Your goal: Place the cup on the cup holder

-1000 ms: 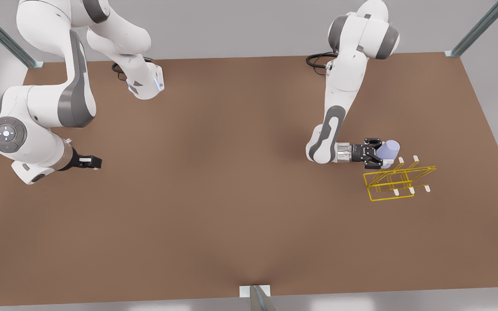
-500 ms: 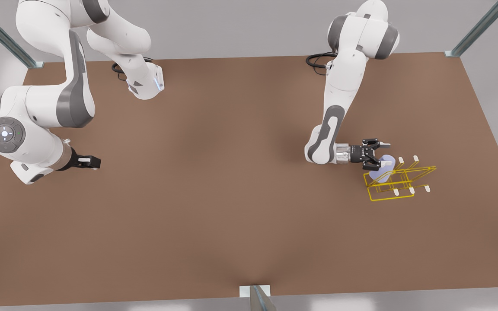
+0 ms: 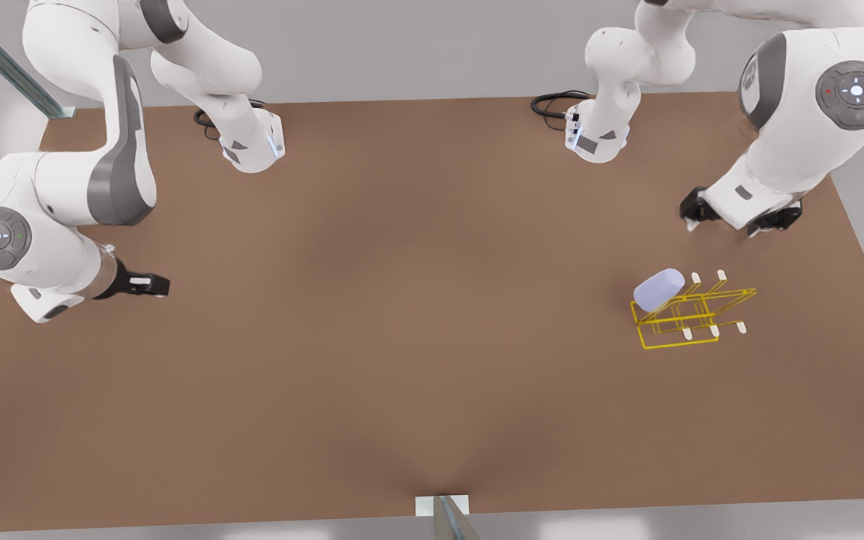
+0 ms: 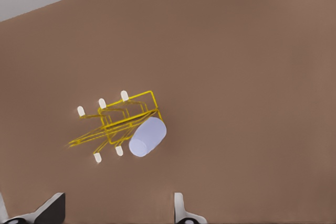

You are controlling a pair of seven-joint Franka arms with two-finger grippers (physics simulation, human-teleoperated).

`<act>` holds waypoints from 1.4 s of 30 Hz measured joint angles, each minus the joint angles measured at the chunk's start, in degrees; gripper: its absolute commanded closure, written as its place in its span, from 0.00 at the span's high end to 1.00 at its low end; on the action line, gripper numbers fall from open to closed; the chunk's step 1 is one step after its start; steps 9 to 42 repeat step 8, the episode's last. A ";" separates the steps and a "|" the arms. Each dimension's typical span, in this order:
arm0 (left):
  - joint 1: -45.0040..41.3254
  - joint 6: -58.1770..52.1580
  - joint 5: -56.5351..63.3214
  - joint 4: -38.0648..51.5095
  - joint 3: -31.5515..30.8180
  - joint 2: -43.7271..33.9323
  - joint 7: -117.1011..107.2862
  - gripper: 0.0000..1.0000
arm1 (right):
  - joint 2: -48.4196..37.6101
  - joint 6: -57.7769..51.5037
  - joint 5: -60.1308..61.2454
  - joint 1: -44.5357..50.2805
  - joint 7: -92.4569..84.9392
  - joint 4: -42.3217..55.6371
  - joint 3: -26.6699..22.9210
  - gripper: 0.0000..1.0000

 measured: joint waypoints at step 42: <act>8.36 6.15 -5.24 -10.18 0.21 -5.49 -2.44 1.00 | 2.42 0.11 -0.21 -0.35 0.15 0.10 0.04 1.00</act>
